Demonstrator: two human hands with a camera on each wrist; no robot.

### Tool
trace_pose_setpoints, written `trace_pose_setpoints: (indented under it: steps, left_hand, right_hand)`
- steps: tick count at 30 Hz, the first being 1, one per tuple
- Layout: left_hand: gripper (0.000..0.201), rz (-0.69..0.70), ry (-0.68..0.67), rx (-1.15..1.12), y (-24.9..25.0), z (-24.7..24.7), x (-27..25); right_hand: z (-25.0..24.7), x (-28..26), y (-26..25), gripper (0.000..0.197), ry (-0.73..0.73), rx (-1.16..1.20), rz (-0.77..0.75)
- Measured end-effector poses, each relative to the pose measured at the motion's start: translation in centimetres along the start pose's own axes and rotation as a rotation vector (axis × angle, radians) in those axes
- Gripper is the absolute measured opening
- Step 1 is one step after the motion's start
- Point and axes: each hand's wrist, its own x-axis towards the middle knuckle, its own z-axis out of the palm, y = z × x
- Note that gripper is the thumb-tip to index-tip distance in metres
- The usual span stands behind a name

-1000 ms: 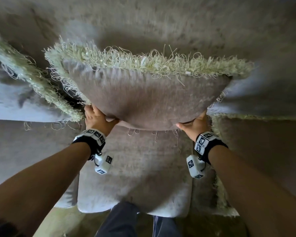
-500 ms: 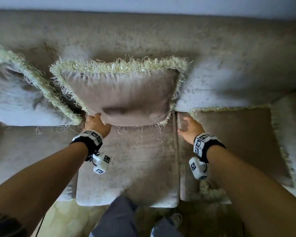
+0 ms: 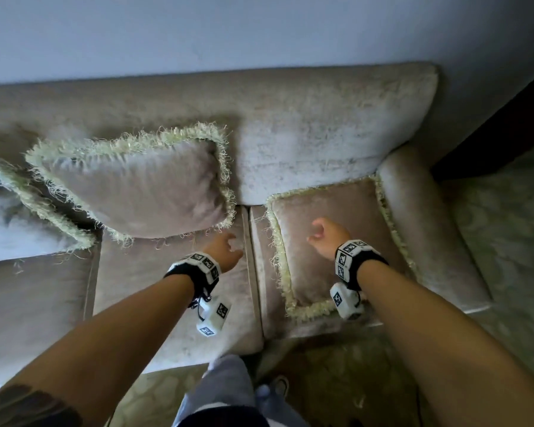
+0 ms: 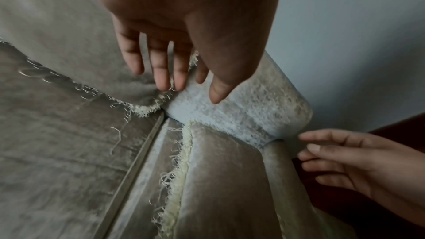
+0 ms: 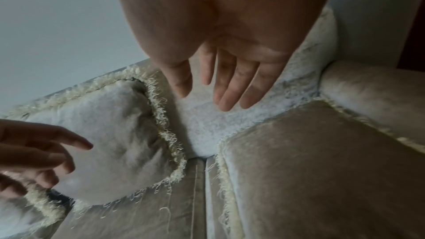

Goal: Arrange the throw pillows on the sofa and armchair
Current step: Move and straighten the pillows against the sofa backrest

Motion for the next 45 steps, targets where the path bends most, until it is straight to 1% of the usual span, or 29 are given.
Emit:
trace_pose_setpoints:
  steps: [3, 7, 9, 12, 15, 18, 20, 22, 25, 27, 29, 31, 32, 34, 36, 37, 38, 40, 43, 45]
  left_hand:
    - [0.057, 0.037, -0.034, 0.024, 3.0, 2.1, 0.4]
    - [0.049, 0.077, -0.055, 0.046, 6.0, 4.5, 2.7]
    - [0.046, 0.088, -0.071, 0.056, 7.4, 5.7, 4.7]
    - [0.051, 0.081, -0.116, 0.093, 9.7, 7.8, 8.2]
    - [0.056, 0.052, -0.169, 0.115, 11.4, 10.0, 11.6]
    - [0.059, 0.002, -0.185, 0.152, 12.3, 11.6, 14.5]
    - [0.060, -0.043, -0.198, 0.145, 12.4, 12.5, 16.1]
    - [0.059, -0.096, -0.207, 0.110, 12.2, 13.4, 17.5]
    - [0.061, -0.162, -0.203, 0.087, 11.9, 15.0, 19.4]
    - [0.065, -0.200, -0.185, 0.090, 11.6, 16.5, 20.7]
    - [0.072, -0.217, -0.183, 0.126, 11.4, 18.0, 21.8]
    - [0.084, -0.229, -0.173, 0.150, 11.5, 19.5, 23.0]
    - [0.093, -0.257, -0.167, 0.135, 11.3, 20.2, 23.6]
    - [0.119, -0.331, -0.155, 0.041, 11.2, 21.6, 24.7]
    - [0.145, -0.408, -0.172, -0.077, 10.9, 23.3, 25.6]
    - [0.154, -0.434, -0.173, -0.112, 10.9, 24.1, 26.1]
    - [0.159, -0.455, -0.170, -0.127, 10.7, 24.8, 26.5]
    - [0.160, -0.495, -0.148, -0.157, 10.9, 25.9, 26.9]
    - [0.159, -0.525, -0.146, -0.237, 10.4, 27.3, 27.9]
    - [0.163, -0.511, -0.124, -0.293, 9.7, 28.1, 28.7]
  right_hand:
    - [-1.7, 0.4, 3.5, 0.043, 0.026, 0.053, 0.080]
    - [-3.2, 1.5, 7.9, 0.046, 0.019, 0.043, 0.166]
    - [-4.3, 2.2, 10.0, 0.046, 0.018, 0.025, 0.213]
    - [-6.3, 4.2, 13.5, 0.046, 0.008, -0.021, 0.277]
    - [-8.8, 7.2, 16.4, 0.048, -0.005, -0.057, 0.330]
    - [-10.2, 9.8, 18.8, 0.049, 0.001, -0.019, 0.396]
    - [-10.3, 11.1, 20.3, 0.052, -0.013, -0.002, 0.434]
    - [-10.1, 12.0, 21.7, 0.058, -0.048, -0.006, 0.463]
    - [-9.7, 14.0, 23.7, 0.070, -0.128, -0.029, 0.472]
    - [-9.5, 16.1, 25.3, 0.075, -0.155, -0.035, 0.475]
    - [-9.3, 18.3, 26.5, 0.084, -0.176, -0.010, 0.469]
    - [-8.8, 20.8, 28.0, 0.100, -0.188, 0.053, 0.468]
    - [-8.4, 22.2, 28.8, 0.111, -0.196, 0.084, 0.472]
    - [-7.7, 24.8, 30.0, 0.129, -0.215, 0.106, 0.482]
    - [-7.2, 26.9, 30.9, 0.139, -0.256, 0.044, 0.462]
    - [-7.0, 28.0, 31.4, 0.143, -0.281, 0.019, 0.444]
    - [-6.7, 28.9, 31.9, 0.146, -0.313, 0.019, 0.427]
    - [-5.7, 30.3, 33.3, 0.153, -0.357, 0.052, 0.404]
    - [-3.2, 32.3, 35.8, 0.163, -0.336, 0.086, 0.390]
    - [-2.0, 32.9, 36.4, 0.166, -0.314, 0.066, 0.385]
